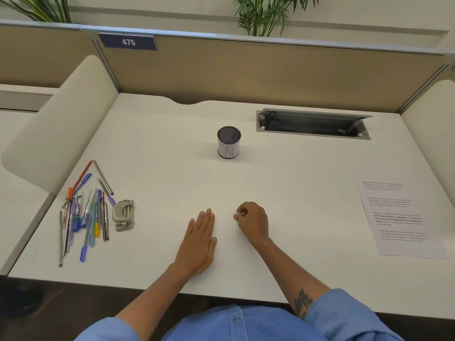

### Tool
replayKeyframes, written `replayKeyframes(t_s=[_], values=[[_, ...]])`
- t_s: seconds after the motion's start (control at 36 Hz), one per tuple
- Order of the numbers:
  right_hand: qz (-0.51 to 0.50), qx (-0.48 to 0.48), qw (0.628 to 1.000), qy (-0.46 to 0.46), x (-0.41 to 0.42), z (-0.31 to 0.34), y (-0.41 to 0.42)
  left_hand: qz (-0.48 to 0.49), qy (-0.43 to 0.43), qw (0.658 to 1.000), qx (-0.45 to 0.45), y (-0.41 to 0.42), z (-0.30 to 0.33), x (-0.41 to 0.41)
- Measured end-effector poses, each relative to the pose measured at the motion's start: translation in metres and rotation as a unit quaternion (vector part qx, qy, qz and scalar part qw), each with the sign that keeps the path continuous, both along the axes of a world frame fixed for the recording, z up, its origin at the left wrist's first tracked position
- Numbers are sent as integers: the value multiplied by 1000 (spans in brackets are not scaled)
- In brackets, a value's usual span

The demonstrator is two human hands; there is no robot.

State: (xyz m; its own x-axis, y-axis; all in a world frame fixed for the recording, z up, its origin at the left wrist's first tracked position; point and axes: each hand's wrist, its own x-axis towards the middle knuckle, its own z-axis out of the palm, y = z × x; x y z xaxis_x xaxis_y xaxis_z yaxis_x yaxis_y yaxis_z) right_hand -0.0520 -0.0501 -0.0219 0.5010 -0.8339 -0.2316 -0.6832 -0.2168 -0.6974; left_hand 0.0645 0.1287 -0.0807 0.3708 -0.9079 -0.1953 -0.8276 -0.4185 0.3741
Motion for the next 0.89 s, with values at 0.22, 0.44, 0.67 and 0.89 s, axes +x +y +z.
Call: replayKeyframes(t_s=[0.22,0.44,0.67,0.89], values=[[26,-25,999,3,8,-3,-7,1,-6,1000,-7,0,-2,-2],[46,-49,998,13,11,-6,-10,4,-19,1000,-5,0,-5,-2],[89,-87,991,49,14,-9,-8,8,-23,1000,-11,0,-8,-3],[98,-110,986,77,19,-10,-4,10,-32,999,-21,1,-10,-4]])
